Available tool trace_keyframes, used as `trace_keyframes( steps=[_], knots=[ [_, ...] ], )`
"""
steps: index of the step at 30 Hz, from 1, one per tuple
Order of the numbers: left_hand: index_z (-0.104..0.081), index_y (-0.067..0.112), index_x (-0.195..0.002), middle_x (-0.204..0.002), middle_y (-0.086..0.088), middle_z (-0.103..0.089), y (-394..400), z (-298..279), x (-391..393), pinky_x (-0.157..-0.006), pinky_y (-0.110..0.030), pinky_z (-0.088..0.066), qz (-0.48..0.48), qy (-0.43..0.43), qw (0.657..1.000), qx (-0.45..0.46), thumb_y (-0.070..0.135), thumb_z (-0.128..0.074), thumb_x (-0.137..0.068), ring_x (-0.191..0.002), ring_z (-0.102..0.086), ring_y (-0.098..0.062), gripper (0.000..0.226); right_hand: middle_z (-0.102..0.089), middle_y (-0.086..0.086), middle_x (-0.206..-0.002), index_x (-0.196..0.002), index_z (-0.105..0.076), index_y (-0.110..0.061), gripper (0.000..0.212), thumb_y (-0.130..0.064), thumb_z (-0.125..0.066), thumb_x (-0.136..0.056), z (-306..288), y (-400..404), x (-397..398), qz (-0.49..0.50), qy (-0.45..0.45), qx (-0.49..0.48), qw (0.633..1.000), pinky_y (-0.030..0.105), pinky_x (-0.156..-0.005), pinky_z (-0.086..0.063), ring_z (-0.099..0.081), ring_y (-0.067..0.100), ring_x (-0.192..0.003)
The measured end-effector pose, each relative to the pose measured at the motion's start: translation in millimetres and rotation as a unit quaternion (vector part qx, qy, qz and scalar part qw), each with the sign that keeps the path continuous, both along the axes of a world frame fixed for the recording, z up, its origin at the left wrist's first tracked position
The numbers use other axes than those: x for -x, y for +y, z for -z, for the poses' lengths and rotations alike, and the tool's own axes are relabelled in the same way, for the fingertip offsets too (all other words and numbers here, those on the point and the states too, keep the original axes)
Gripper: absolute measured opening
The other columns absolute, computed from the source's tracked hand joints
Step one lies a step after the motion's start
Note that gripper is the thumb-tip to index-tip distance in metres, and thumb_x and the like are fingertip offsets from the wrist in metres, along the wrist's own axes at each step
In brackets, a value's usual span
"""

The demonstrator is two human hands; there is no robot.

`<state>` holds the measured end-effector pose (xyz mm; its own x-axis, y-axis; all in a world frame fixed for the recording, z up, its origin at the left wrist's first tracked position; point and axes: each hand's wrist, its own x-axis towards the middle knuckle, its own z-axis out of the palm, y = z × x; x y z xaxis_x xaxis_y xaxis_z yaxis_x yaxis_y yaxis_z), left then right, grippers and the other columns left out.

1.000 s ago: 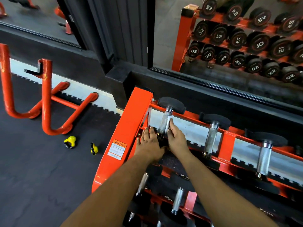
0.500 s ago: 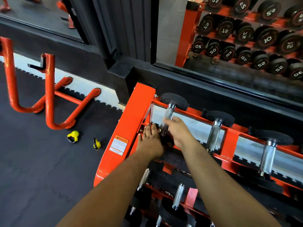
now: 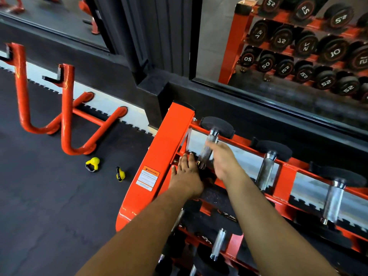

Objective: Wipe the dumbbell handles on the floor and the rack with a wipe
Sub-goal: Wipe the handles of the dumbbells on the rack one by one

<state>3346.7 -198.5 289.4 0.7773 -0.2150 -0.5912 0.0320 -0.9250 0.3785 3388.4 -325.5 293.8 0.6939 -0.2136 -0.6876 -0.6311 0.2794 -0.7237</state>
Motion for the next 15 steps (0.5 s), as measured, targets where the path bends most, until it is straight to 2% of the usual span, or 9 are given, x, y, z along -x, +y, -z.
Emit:
trace_keyframes(
  steps=[2,3,7,10,12,14,15],
  knots=[
    [0.024,0.013,-0.157,-0.167,-0.010,0.023,-0.3,-2.3,0.0,-0.126,-0.051,0.006,-0.002,0.001,1.000,0.001,0.060,-0.049,-0.097,-0.154,0.020,-0.024,0.105,-0.067,0.008,-0.112,-0.119,-0.063,-0.017,0.031,-0.033,-0.069,-0.093,-6.5,-4.6,-19.6,0.104,-0.007,-0.059,0.993,0.034,-0.073,-0.050,-0.062,0.022,-0.101],
    [0.023,0.013,-0.158,-0.167,-0.010,0.023,-0.3,-3.6,-0.2,-0.126,-0.051,0.005,-0.003,-0.002,1.000,0.001,0.061,-0.049,-0.097,-0.155,0.020,-0.024,0.105,-0.067,0.007,-0.113,-0.121,-0.063,-0.016,0.033,-0.032,-0.069,-0.093,-5.5,-6.5,-23.7,0.123,-0.006,-0.076,0.989,0.032,-0.070,-0.049,-0.062,0.021,-0.101],
    [0.022,0.016,-0.158,-0.168,-0.009,0.022,0.3,1.0,0.7,-0.126,-0.050,0.006,-0.011,-0.010,1.000,0.010,0.065,-0.047,-0.096,-0.155,0.020,-0.023,0.106,-0.065,0.008,-0.116,-0.121,-0.063,-0.016,0.032,-0.029,-0.070,-0.092,2.0,-5.7,-12.1,0.060,-0.008,-0.025,0.998,0.031,-0.070,-0.047,-0.061,0.021,-0.103],
    [0.020,0.015,-0.159,-0.168,-0.010,0.020,-0.3,1.6,1.8,-0.126,-0.050,0.005,-0.014,-0.023,1.000,0.016,0.067,-0.049,-0.095,-0.155,0.017,-0.024,0.108,-0.067,0.008,-0.108,-0.118,-0.061,-0.014,0.037,-0.034,-0.073,-0.089,-1.4,-5.4,-24.5,0.087,0.010,-0.026,0.996,0.032,-0.066,-0.046,-0.062,0.023,-0.096],
    [0.020,0.015,-0.159,-0.168,-0.010,0.020,-0.7,-1.7,1.7,-0.126,-0.050,0.006,-0.010,-0.018,1.000,0.010,0.064,-0.049,-0.096,-0.155,0.018,-0.024,0.106,-0.069,0.009,-0.107,-0.120,-0.063,-0.013,0.045,-0.040,-0.075,-0.085,-5.1,-6.4,-35.7,0.087,0.020,-0.065,0.994,0.035,-0.075,-0.052,-0.064,0.025,-0.096],
    [0.021,0.014,-0.158,-0.168,-0.012,0.020,-0.7,-4.2,0.6,-0.126,-0.050,0.005,-0.006,-0.014,1.000,0.007,0.061,-0.050,-0.097,-0.155,0.018,-0.025,0.105,-0.071,0.011,-0.116,-0.123,-0.066,-0.014,0.049,-0.042,-0.075,-0.084,1.9,-9.2,-37.9,0.081,0.024,-0.094,0.992,0.041,-0.090,-0.055,-0.066,0.028,-0.107],
    [0.021,0.013,-0.158,-0.168,-0.012,0.020,-0.7,-4.6,0.0,-0.126,-0.050,0.006,-0.004,-0.012,1.000,0.007,0.060,-0.049,-0.097,-0.155,0.018,-0.026,0.104,-0.072,0.011,-0.115,-0.123,-0.067,-0.015,0.047,-0.041,-0.074,-0.085,3.9,-11.1,-34.4,0.074,0.021,-0.096,0.992,0.041,-0.088,-0.055,-0.067,0.029,-0.109]
  ],
)
